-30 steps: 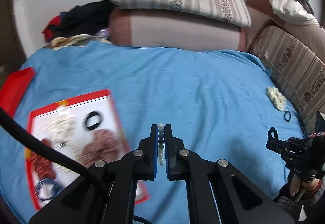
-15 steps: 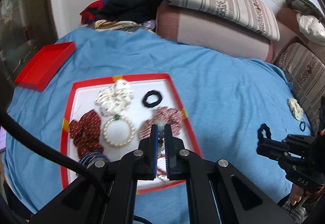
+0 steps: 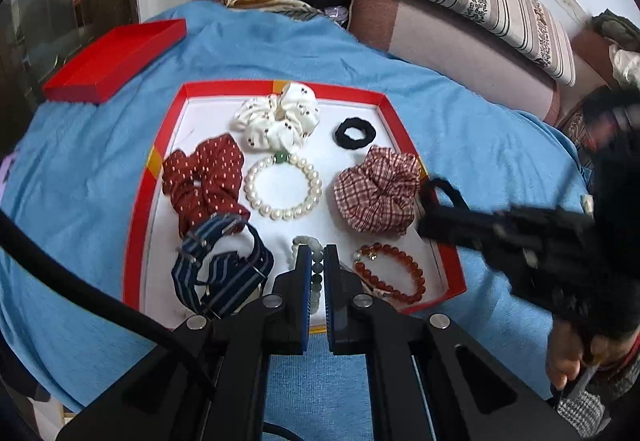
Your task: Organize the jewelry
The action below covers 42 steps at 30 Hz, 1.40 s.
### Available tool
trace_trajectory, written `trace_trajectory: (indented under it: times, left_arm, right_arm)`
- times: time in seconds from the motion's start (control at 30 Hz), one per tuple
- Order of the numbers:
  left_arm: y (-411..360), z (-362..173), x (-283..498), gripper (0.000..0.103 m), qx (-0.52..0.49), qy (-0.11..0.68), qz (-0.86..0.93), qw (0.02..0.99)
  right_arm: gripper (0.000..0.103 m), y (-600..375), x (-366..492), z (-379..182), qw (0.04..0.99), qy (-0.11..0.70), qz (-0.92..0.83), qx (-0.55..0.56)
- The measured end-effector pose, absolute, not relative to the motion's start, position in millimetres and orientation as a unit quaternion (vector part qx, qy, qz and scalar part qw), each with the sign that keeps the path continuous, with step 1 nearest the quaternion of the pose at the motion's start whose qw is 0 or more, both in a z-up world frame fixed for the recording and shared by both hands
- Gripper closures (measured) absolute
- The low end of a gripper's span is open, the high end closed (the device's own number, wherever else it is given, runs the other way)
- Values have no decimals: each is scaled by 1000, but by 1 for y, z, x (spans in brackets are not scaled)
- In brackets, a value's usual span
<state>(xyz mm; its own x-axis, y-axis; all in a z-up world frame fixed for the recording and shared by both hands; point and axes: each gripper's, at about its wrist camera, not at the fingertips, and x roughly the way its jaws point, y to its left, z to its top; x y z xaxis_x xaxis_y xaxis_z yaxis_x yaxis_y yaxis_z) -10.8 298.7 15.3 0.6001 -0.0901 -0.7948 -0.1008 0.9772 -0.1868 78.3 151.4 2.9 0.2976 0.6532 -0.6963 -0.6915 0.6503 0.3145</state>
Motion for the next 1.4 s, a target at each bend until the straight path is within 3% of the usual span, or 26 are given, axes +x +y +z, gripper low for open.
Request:
trace_trajectory:
  times: [0.5,0.6,0.63,0.73,0.9,1.17,1.4]
  left_arm:
    - [305,12,-15,96,-119,432,33,893]
    - [302,17,-20,76,-113,423,38,898]
    - [301,20,-21,68,-110,419,41,900]
    - [298,27,-26,64,-106,407,49,906]
    - [293,43,-38,56,-107,391,53,913]
    - [283,60,-57,31,-88,361,108,922]
    - [302,57,-69,30,-124,362,145,913]
  right_arm:
    - [92,212,162,-28,791,470,390,-22]
    - [86,206,164,-25,793,471,387,-11]
    - [78,204,164,-23,794,469,386,-9]
    - [59,198,161,-14,802,457,384,-1]
    - [59,181,146,8,811,439,388,4]
    - [56,124,101,7,839,429,334,-15]
    - [55,131,98,-42,834,485,248,-83]
